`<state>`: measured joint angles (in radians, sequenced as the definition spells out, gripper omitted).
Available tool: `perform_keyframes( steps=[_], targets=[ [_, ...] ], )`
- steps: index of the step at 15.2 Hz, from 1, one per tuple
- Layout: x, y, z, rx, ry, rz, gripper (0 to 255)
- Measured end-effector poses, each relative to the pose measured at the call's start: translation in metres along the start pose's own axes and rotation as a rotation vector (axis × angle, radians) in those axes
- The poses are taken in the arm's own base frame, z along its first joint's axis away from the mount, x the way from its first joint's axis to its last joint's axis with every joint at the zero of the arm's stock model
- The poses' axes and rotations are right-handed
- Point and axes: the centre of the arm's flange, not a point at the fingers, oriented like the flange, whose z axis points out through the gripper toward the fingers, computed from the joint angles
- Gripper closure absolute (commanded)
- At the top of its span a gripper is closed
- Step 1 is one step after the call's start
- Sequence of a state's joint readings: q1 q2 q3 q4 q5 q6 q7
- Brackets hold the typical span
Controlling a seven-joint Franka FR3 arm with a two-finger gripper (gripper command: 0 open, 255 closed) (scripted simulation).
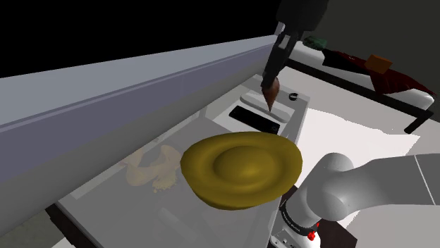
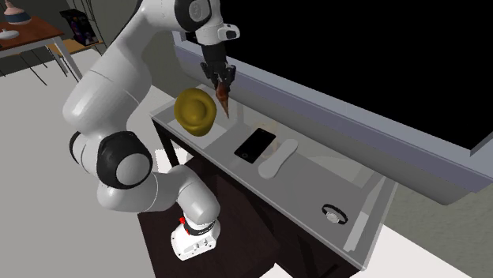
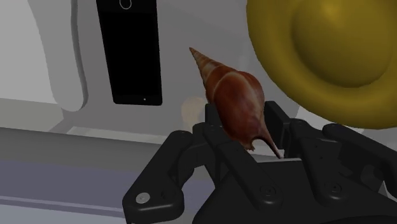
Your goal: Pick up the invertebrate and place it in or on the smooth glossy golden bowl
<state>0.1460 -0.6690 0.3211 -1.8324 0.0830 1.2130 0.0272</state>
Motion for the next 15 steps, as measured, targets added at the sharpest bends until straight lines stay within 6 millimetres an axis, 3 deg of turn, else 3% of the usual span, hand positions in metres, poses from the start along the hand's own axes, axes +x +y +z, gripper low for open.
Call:
perform_keyframes(
  steps=[10, 15],
  targets=[
    [-0.01, -0.132, -0.021, 0.0, -0.001, -0.001, 255],
    [-0.014, -0.145, -0.003, 0.004, 0.011, -0.002, 255]
  ],
)
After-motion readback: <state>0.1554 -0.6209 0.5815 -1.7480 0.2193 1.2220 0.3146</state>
